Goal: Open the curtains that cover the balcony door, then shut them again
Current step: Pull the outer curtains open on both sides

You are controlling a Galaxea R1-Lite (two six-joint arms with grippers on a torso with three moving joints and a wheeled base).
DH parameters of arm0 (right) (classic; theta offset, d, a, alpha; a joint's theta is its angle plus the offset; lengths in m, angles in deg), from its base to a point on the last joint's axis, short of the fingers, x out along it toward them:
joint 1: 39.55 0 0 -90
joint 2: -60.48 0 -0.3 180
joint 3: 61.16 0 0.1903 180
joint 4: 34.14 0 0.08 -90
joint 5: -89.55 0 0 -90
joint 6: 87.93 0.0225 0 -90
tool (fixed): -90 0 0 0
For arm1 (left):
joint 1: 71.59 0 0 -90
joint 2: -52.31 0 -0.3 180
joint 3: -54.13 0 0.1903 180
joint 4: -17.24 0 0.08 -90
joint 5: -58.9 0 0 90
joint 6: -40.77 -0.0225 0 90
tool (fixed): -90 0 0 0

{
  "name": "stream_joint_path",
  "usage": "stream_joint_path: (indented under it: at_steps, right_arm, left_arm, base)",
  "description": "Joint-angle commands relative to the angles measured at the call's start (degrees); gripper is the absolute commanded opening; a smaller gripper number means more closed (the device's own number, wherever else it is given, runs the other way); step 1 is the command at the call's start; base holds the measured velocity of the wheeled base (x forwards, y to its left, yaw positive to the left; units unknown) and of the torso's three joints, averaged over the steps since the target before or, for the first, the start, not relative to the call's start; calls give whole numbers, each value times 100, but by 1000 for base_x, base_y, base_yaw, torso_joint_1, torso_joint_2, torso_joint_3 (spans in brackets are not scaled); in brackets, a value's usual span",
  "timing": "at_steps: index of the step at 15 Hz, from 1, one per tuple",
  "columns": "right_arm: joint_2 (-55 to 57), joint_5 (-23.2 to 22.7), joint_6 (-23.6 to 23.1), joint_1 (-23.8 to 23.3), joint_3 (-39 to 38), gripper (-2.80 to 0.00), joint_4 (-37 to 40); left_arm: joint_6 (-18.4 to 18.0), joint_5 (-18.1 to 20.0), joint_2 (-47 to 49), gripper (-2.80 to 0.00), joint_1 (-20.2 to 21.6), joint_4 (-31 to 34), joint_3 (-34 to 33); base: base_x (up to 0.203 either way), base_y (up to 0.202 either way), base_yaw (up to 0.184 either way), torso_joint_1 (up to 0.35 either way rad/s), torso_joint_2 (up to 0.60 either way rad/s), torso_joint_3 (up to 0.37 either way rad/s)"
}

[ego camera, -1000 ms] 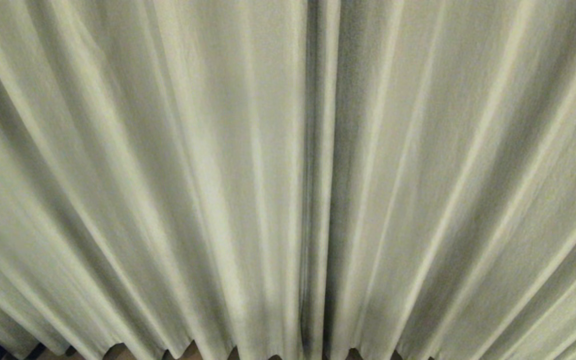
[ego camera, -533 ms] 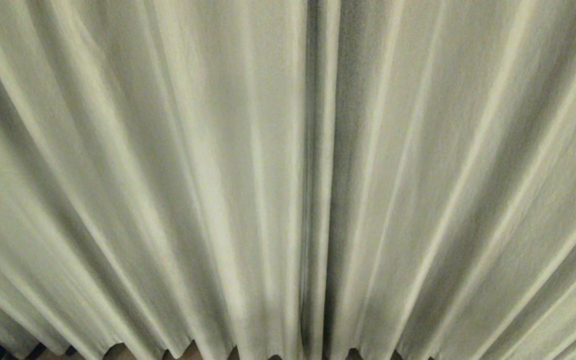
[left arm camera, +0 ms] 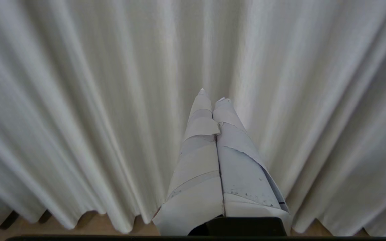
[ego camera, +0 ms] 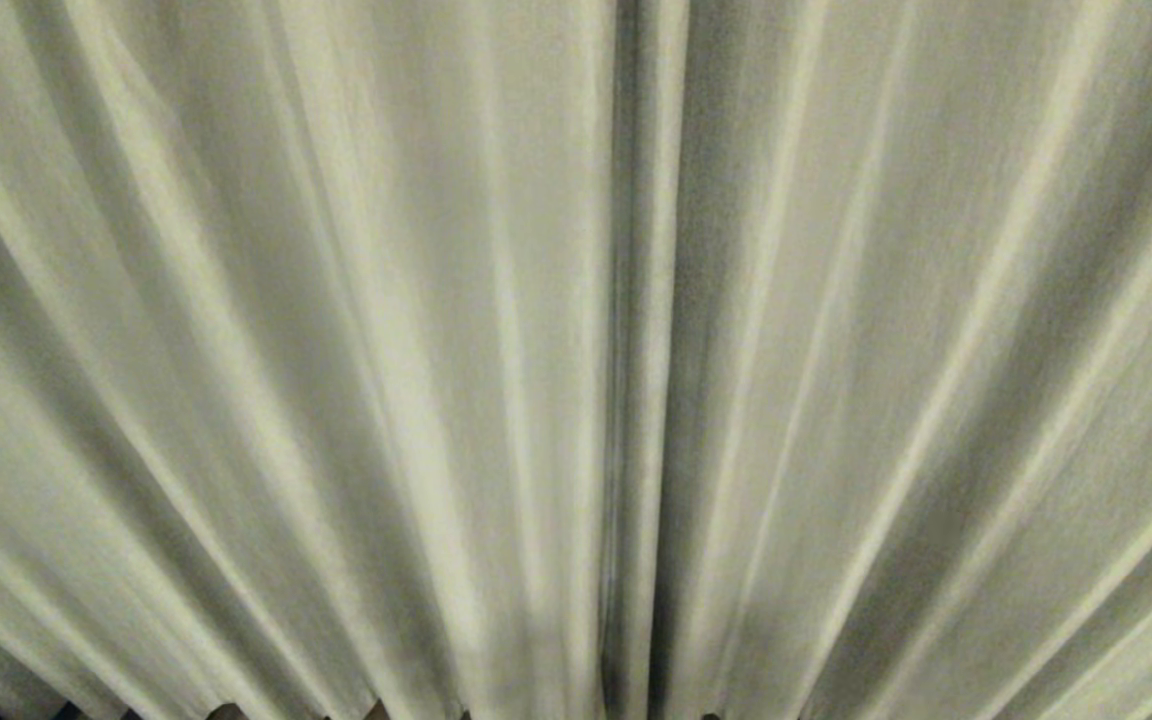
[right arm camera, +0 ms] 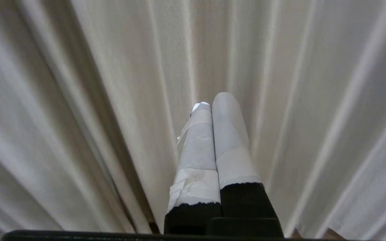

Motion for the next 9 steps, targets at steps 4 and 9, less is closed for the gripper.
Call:
stream_joint_path:
  at_steps: [4,9]
  right_arm:
    - [2,0,2,0,0,-280,-6]
    - [2,0,2,0,0,-280,-15]
  left_arm:
    - [0,-12,-2,-280,2,-2,4]
    - [0,-12,-2,-280,2,-2,-2]
  base:
    - [175,0,0,5,5,1]
    - [0,0,0,0,0,0]
